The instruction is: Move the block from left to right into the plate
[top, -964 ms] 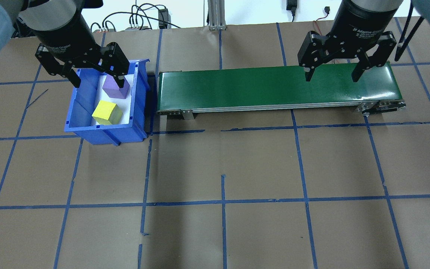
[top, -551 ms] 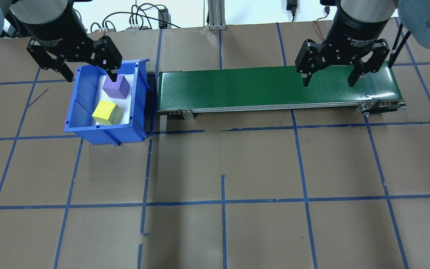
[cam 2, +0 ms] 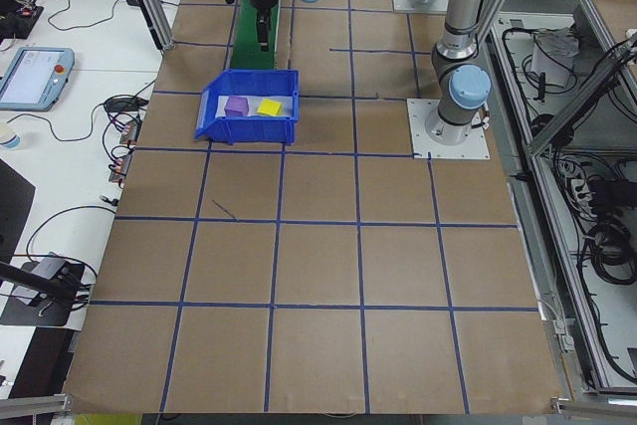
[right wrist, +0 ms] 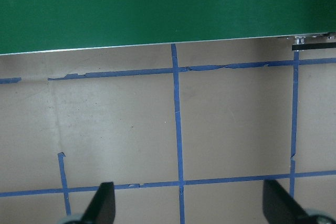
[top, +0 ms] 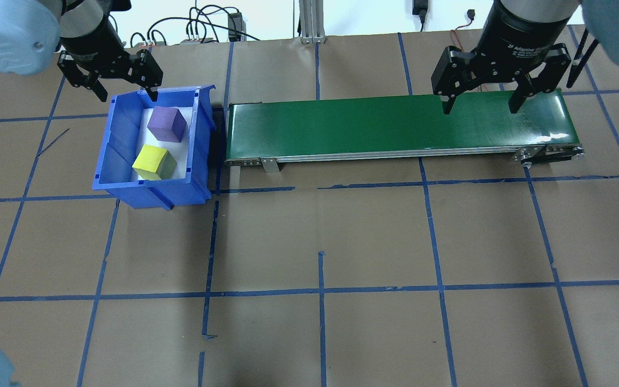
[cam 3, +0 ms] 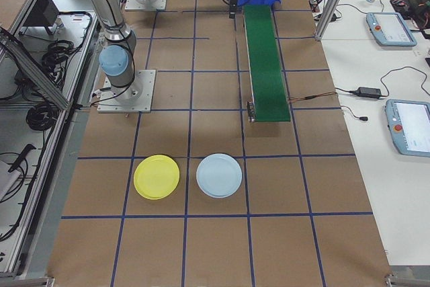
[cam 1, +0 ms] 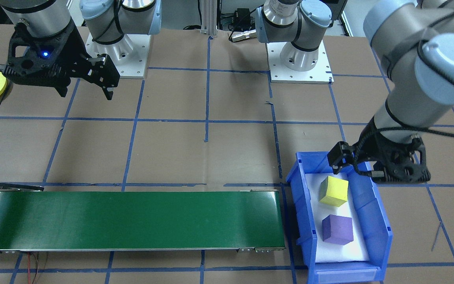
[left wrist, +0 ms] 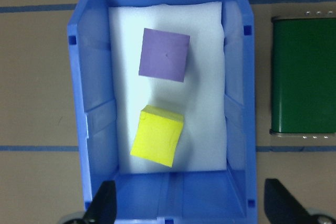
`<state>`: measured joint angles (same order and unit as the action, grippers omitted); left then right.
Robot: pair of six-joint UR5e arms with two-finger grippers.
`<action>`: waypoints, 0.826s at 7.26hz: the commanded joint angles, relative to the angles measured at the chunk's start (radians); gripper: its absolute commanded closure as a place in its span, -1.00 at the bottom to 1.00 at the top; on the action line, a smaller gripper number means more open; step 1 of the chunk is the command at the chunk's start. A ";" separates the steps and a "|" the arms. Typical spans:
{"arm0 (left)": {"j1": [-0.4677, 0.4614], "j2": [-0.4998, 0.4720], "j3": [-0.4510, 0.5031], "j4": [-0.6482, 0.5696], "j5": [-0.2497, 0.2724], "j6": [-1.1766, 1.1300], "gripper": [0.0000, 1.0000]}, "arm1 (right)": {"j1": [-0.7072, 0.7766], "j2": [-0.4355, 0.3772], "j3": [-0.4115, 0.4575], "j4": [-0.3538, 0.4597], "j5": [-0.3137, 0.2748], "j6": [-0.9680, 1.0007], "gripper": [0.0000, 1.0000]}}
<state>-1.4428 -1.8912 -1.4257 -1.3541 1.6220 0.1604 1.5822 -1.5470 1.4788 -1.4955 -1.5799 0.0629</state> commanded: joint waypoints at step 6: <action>0.012 -0.292 0.034 0.265 -0.024 0.344 -0.97 | -0.005 0.001 0.009 0.000 0.003 0.008 -1.00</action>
<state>-1.4313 -2.1604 -1.3838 -1.0829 1.5965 0.4952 1.5782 -1.5466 1.4879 -1.4956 -1.5801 0.0717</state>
